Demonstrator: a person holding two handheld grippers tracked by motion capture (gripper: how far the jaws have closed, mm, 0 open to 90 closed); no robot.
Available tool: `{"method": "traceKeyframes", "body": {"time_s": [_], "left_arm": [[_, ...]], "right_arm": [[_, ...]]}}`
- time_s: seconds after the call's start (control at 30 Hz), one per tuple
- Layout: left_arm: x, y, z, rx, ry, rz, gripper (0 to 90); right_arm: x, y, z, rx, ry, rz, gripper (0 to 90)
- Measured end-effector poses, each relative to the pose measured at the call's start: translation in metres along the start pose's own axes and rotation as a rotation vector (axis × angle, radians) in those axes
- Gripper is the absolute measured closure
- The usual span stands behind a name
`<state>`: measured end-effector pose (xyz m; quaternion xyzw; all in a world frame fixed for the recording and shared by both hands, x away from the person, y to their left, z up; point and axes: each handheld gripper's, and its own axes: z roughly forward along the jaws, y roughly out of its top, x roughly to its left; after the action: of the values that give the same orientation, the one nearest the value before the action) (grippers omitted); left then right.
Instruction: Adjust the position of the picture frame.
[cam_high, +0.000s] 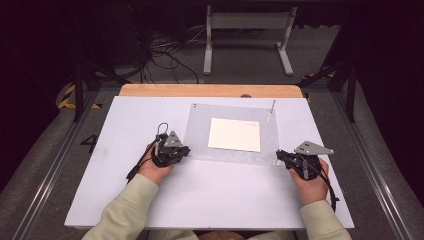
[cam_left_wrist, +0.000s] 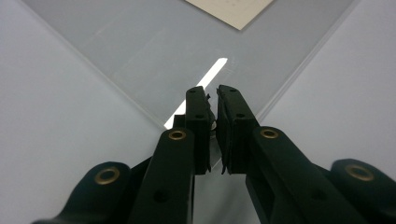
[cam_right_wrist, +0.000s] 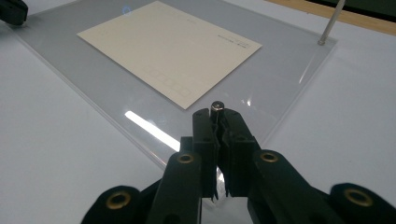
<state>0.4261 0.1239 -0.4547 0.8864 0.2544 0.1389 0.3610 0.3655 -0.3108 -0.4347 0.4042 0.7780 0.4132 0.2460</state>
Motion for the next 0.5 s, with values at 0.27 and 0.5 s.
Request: {"method": "traceKeyframes", "body": {"time_s": [0.27, 0.5], "left_arm": [[-0.024, -0.001, -0.014, 0.080, -0.112, 0.095, 83.3], [-0.046, -0.006, -0.021, 0.081, -0.224, 0.172, 83.3]], "right_arm": [[-0.006, 0.002, 0.000, 0.000, -0.009, 0.005, 84.7], [-0.011, 0.002, 0.000, -0.002, -0.020, 0.024, 84.6]]}}
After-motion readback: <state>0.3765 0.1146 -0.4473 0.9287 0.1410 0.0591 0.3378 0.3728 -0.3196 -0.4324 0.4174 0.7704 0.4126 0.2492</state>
